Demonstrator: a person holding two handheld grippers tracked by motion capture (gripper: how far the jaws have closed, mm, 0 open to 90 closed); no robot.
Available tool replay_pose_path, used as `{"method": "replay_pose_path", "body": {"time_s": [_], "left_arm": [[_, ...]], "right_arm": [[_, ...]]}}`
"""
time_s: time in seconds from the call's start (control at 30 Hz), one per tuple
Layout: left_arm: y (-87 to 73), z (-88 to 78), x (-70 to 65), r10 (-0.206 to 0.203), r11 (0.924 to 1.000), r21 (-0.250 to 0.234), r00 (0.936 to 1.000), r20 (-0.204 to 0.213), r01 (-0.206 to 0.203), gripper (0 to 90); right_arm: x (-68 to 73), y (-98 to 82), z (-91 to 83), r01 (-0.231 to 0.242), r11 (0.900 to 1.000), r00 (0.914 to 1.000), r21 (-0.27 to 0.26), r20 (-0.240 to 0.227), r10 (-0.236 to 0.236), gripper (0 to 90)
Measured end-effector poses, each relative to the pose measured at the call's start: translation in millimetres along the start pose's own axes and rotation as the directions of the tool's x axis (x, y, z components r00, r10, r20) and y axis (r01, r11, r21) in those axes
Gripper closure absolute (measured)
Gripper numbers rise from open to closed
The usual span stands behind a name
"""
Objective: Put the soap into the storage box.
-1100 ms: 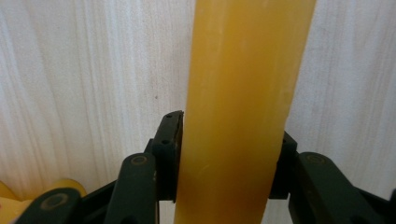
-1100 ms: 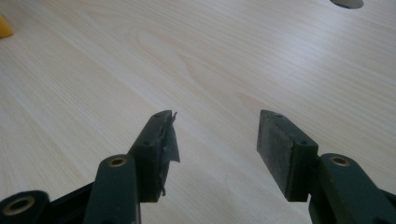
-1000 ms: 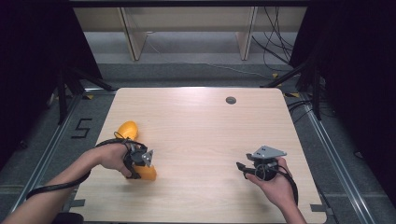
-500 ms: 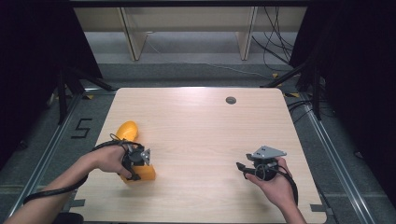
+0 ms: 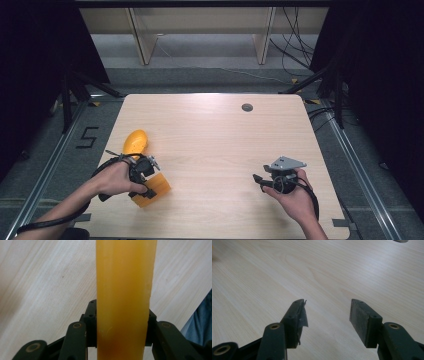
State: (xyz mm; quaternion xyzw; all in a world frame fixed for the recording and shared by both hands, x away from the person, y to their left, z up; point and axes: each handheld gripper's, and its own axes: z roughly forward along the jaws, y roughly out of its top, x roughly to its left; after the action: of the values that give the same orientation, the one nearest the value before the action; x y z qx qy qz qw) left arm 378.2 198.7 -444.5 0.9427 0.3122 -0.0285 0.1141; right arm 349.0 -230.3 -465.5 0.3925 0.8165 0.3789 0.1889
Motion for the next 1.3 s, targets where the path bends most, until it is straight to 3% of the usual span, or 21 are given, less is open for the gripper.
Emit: {"method": "replay_pose_path", "body": {"time_s": [0.07,0.13,0.2,0.3,0.33,0.37,0.47,0.5,0.57,0.6,0.7,0.73,0.77,0.83,0.97,1.0,1.03,1.1,1.2,1.27,1.3], "left_arm": [[0.1,-0.9,-2.8,-0.089,0.9960,-0.010,0.9960,-0.011,0.089,60.3],[-0.1,-2.4,-4.1,-0.195,0.9802,-0.036,0.9808,0.002,0.195,60.5],[-0.6,-4.6,-3.6,-0.324,0.9449,-0.045,0.9459,0.026,0.324,60.5],[-0.8,-6.6,-2.7,-0.327,0.9436,-0.054,0.9449,-0.001,0.327,60.5],[-0.8,-7.0,-2.3,-0.349,0.9357,-0.063,0.9368,-0.022,0.347,60.5],[-1.0,-7.8,-0.3,-0.353,0.9350,-0.053,0.9349,-0.039,0.351,60.5],[-2.4,-10.4,2.9,-0.374,0.9268,-0.052,0.9265,-0.040,0.372,60.5],[-2.7,-11.4,3.3,-0.393,0.9189,-0.060,0.9189,-0.039,0.390,60.5],[-3.3,-13.3,4.7,-0.390,0.9205,-0.051,0.9199,-0.045,0.387,60.5],[-3.4,-13.5,4.6,-0.406,0.9133,-0.063,0.9129,-0.046,0.402,60.5],[-3.7,-15.4,7.4,-0.412,0.9103,-0.066,0.9100,-0.047,0.409,60.5],[-3.5,-15.6,7.4,-0.429,0.9020,-0.079,0.9021,-0.049,0.424,60.5],[-3.9,-17.3,9.6,-0.416,0.9083,-0.067,0.9080,-0.047,0.413,60.5],[-4.3,-18.3,11.1,-0.435,0.8990,-0.082,0.8989,-0.052,0.430,60.5],[-6.8,-22.4,17.1,-0.432,0.9006,-0.080,0.9000,-0.057,0.427,60.5],[-7.7,-21.7,17.8,-0.441,0.8944,-0.105,0.8961,-0.049,0.435,60.5],[-8.4,-24.9,20.4,-0.425,0.9043,-0.076,0.9035,-0.059,0.420,60.5],[-9.0,-25.2,21.7,-0.444,0.8935,-0.103,0.8948,-0.051,0.437,60.5],[-10.1,-27.0,25.1,-0.446,0.8931,-0.097,0.8933,-0.058,0.439,60.4],[-11.8,-27.5,28.8,-0.435,0.8992,-0.086,0.8984,-0.063,0.429,60.5],[-12.1,-27.1,29.4,-0.446,0.8932,-0.095,0.8933,-0.058,0.439,60.5]], "right_arm": [[2.0,0.1,-0.5,-0.019,1.000,0.9998,0.012,-0.007,0.019,46.4],[0.5,0.3,-0.2,-0.002,1.000,1.0000,0.007,-0.006,0.002,46.4],[0.4,0.4,-0.5,-0.001,1.000,1.0000,0.009,-0.004,0.001,46.4],[0.2,0.2,-0.5,0.001,1.000,1.0000,0.006,-0.003,-0.001,46.4],[0.4,0.0,-0.2,-0.001,1.000,1.0000,-0.001,0.000,0.001,46.4],[0.4,-0.1,0.0,-0.002,1.000,1.0000,-0.003,-0.001,0.002,46.4],[0.2,0.0,-0.4,0.000,1.000,1.0000,0.000,-0.001,0.000,46.4],[0.2,0.0,-0.3,0.000,1.000,1.0000,0.000,-0.001,0.000,46.4],[0.2,0.1,-0.1,-0.001,1.000,1.0000,0.001,-0.001,0.001,46.4],[0.2,0.2,-0.3,0.000,1.000,1.0000,0.005,-0.003,0.000,46.4],[0.6,0.5,-0.9,0.000,1.000,1.0000,0.007,-0.003,0.000,46.4],[0.6,0.4,-0.9,-0.001,1.000,1.0000,0.003,-0.001,0.001,46.4],[0.3,0.4,-1.0,0.001,1.000,1.0000,0.004,0.001,-0.001,46.4],[0.0,0.3,-1.0,0.001,1.000,1.0000,0.003,0.000,-0.001,46.4],[0.1,0.5,-1.2,0.000,1.000,1.0000,0.001,0.000,0.000,46.4],[0.1,0.5,-1.2,0.000,1.000,1.0000,0.001,0.001,0.000,46.3],[0.1,0.5,-1.2,0.001,1.000,1.0000,0.000,0.001,-0.001,46.4],[0.0,0.5,-1.2,0.001,1.000,1.0000,-0.001,0.002,-0.001,46.4],[-0.6,0.2,-0.6,0.013,1.000,0.9999,-0.005,0.003,-0.013,46.4],[-0.5,0.2,-0.5,0.014,1.000,0.9999,-0.004,0.004,-0.013,46.4],[-0.5,0.2,-0.5,0.014,1.000,0.9999,-0.004,0.004,-0.014,46.4]]}}
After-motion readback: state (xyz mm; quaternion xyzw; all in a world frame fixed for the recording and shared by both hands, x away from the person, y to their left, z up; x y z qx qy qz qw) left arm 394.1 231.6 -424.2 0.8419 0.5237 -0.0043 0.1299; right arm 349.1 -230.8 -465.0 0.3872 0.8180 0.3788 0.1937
